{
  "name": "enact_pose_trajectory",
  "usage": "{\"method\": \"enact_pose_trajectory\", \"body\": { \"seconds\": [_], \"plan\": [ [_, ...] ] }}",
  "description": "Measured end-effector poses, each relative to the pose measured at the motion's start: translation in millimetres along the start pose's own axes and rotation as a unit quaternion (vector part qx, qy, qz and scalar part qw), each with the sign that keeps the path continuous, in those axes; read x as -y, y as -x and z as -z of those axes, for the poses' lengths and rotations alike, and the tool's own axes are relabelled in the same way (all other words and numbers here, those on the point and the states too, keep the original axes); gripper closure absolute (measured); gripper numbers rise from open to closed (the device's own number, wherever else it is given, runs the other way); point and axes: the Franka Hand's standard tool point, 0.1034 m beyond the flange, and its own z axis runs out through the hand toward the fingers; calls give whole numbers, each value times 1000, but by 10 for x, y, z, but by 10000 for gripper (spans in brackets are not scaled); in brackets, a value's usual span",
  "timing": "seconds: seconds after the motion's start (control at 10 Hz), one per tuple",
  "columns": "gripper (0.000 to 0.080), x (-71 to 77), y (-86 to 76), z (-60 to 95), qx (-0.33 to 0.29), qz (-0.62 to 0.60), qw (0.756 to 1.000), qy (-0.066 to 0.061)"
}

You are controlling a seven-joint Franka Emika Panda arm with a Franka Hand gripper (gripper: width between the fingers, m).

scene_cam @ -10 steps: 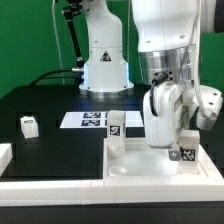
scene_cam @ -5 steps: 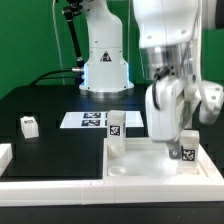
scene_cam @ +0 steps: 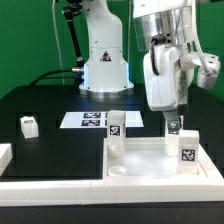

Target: Assemble square table

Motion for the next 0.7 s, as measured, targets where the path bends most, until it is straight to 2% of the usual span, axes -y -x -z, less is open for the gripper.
{"method": "enact_pose_trajectory", "body": {
  "seconds": [0.2,0.3,0.4,0.5,0.7],
  "plan": [
    [151,-1,-16,-4,0,5,1000,0],
    [151,7,-141,20,2,49,999,-8],
    [151,-45,-302,111,2,68,998,-19],
    [151,-146,-451,219,2,86,996,-23],
    [151,-296,-756,387,3,120,993,-21]
  ]
}}
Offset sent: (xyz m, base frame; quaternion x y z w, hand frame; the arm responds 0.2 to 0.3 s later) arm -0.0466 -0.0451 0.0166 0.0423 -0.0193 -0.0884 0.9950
